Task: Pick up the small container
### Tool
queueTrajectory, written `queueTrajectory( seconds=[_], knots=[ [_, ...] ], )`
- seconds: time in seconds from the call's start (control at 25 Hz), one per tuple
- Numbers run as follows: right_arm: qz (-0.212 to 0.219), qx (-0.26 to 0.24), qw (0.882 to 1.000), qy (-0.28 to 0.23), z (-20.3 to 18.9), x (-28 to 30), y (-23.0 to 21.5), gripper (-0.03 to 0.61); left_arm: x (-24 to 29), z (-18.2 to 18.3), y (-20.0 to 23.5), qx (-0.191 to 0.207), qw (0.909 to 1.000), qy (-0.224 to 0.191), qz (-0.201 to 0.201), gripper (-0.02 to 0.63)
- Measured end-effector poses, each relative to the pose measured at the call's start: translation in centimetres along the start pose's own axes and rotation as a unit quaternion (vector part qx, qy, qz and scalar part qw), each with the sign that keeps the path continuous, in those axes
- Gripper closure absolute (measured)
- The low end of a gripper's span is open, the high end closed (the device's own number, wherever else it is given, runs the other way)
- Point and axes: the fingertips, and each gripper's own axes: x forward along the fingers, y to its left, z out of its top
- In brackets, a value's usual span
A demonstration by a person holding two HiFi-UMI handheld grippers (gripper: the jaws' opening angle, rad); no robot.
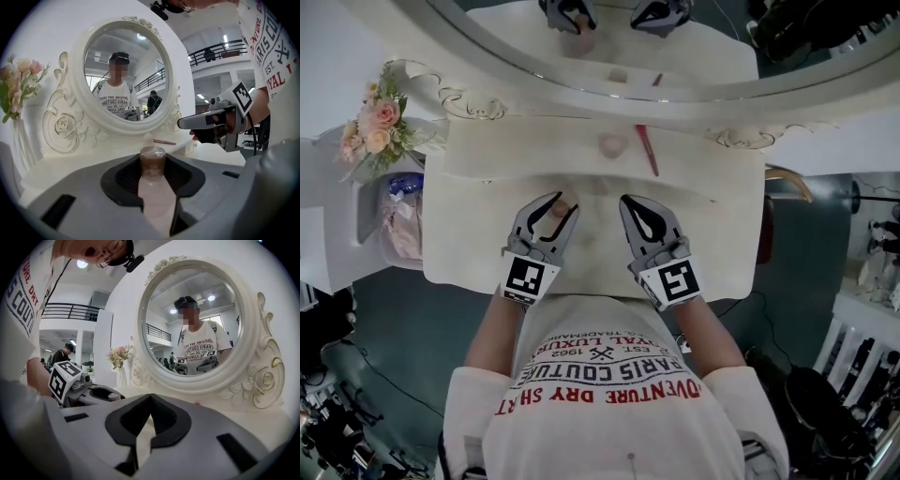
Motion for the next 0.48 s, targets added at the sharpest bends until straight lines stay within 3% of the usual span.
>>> queueTrajectory(
  seconds=[0.48],
  knots=[
    [-0.055,-0.019,0.998,-0.029,5.3,-1.9,2.4,0.58,-6.2,7.8,1.8,0.03,0.9993,-0.022,0.004,0.471]
  ],
)
